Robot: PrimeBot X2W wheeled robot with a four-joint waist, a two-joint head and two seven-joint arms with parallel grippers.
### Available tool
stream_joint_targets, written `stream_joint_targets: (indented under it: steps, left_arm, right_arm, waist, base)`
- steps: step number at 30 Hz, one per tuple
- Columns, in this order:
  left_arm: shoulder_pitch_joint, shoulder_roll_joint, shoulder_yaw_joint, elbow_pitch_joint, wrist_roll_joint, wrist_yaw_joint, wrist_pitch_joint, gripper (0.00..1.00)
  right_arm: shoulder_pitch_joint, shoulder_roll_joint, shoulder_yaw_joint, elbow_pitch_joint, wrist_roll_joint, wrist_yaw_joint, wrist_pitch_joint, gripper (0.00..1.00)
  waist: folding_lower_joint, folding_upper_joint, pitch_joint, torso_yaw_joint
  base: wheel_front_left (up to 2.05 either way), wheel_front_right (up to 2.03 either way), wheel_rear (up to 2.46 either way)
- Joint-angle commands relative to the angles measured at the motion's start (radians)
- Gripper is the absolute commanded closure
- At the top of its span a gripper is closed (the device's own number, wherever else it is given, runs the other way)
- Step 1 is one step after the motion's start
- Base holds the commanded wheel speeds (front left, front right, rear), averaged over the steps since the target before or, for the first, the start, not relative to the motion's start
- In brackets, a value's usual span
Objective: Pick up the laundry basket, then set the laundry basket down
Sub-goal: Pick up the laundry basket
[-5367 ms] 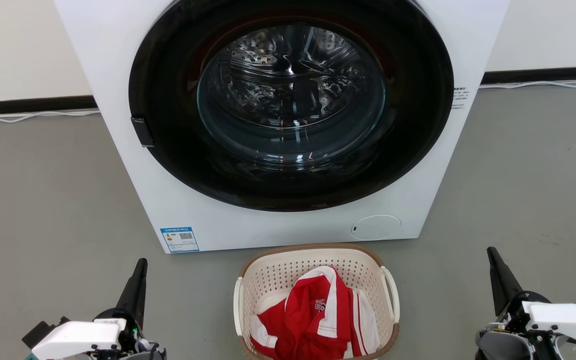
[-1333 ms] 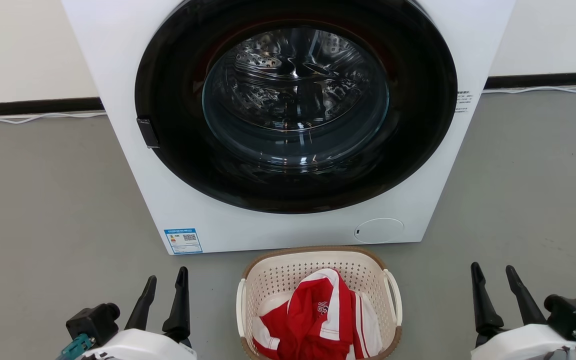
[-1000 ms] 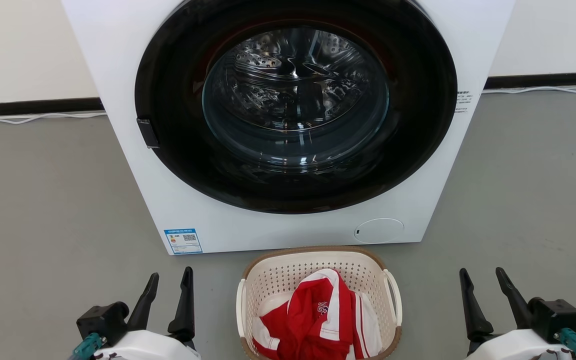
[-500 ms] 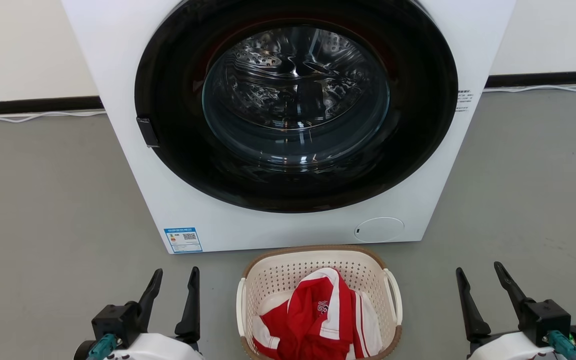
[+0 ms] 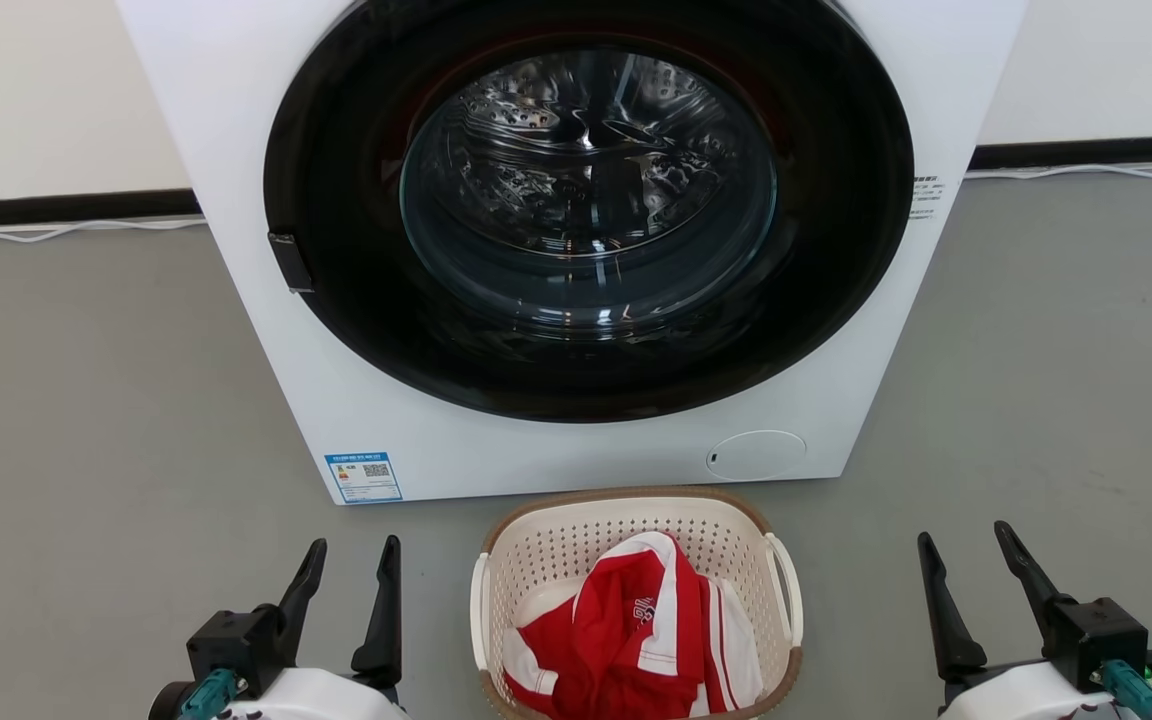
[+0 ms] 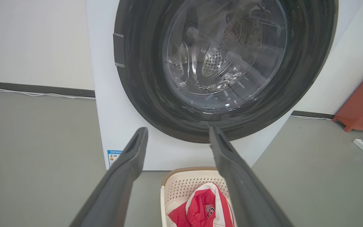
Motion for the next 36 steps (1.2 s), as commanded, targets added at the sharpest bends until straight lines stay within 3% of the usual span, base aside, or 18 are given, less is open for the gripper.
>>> stream_joint_targets:
  steps: [1,15,36]
  left_arm:
    - [-0.021,0.01,0.024,-0.02,0.001,0.011,-0.011,0.0]
    - [-0.113,0.01,-0.017,-0.006,-0.019,0.035,-0.011,0.0]
    - [-0.541,0.01,-0.244,0.27,-0.194,0.132,-0.011,0.0]
  right_arm:
    - [-0.029,-0.01,0.022,-0.025,-0.003,0.006,-0.014,0.0]
    - [-0.118,0.001,-0.027,-0.016,0.001,0.006,-0.014,0.0]
    - [-0.486,-0.08,0.02,0.226,0.036,0.006,-0.014,0.0]
  waist:
    - [-0.0001,0.0,0.003,0.0]
    - [-0.0001,0.0,0.137,0.007]
    - [-0.0001,0.0,0.576,0.041]
  base:
    - [0.0,0.0,0.0]
    - [0.0,0.0,0.0]
    - [0.0,0.0,0.0]
